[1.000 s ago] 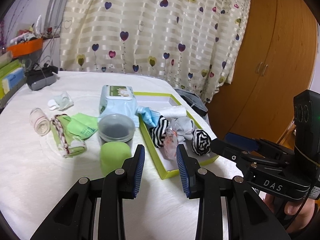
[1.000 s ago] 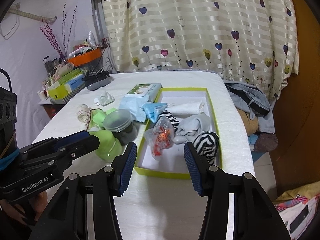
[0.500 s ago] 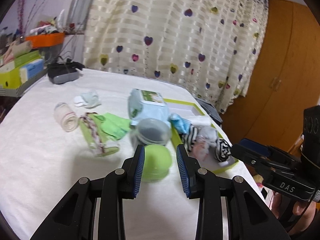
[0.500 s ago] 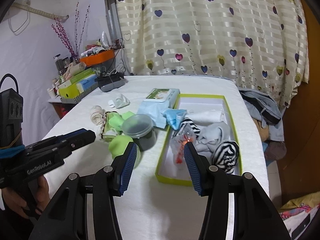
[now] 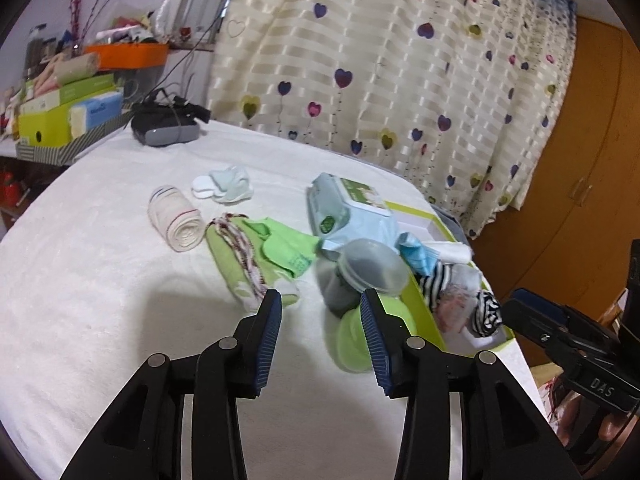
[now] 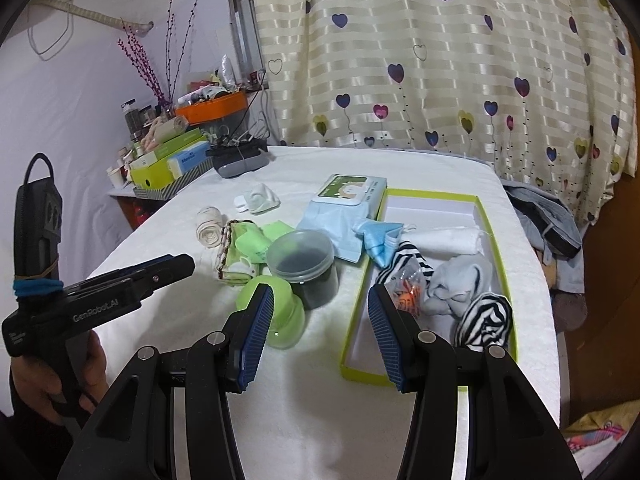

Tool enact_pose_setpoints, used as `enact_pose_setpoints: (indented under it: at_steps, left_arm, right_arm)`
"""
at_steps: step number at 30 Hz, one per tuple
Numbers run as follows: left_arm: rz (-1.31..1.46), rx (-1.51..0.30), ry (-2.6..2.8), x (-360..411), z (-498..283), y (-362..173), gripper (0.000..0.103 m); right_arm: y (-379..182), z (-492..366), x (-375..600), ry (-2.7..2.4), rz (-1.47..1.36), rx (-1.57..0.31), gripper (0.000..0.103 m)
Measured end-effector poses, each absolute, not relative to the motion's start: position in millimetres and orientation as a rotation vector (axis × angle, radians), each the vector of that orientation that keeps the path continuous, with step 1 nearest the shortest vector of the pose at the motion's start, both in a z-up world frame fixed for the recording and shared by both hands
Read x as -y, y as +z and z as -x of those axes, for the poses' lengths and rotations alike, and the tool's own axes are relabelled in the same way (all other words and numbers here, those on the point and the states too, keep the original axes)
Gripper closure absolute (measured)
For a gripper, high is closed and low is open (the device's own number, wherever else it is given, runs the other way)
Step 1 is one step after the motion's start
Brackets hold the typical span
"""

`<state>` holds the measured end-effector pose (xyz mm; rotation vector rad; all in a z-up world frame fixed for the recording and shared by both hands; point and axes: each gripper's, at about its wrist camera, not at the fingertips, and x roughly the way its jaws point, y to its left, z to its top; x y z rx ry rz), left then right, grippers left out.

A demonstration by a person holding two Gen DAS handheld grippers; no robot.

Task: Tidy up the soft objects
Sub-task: 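Close the left tool on the green rolled towel with red-white cord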

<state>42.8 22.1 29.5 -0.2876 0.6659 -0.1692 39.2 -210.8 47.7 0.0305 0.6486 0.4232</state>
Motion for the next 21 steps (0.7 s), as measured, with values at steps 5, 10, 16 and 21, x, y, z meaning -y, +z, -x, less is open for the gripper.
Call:
enact_pose_setpoints:
  at_steps: [5,10,16,21]
  left_arm:
    - [0.316,-0.689,-0.124,-37.4,-59.8,17.7,0.063]
    - [0.355,-0.736,-0.067,-50.5,-84.1,0.0,0.063]
    - [0.412,-0.800,-0.044,-60.2,-112.3,-22.7,0.063]
    - [0.425,-0.827,-0.035,-58.4,-125.6,-33.2,0.063]
  right_arm:
    - [45.6,-47.5,205.2,0.431,-0.026,-0.652,0.053]
    - [43.1,-55.7,198.3,0.445,-0.014,-0.659,0.053]
    - [41.3,-67.1,191.6,0.462,-0.009,-0.664,0.053]
    - [40.1,-78.8,187.3,0.474,-0.010,-0.667,0.053]
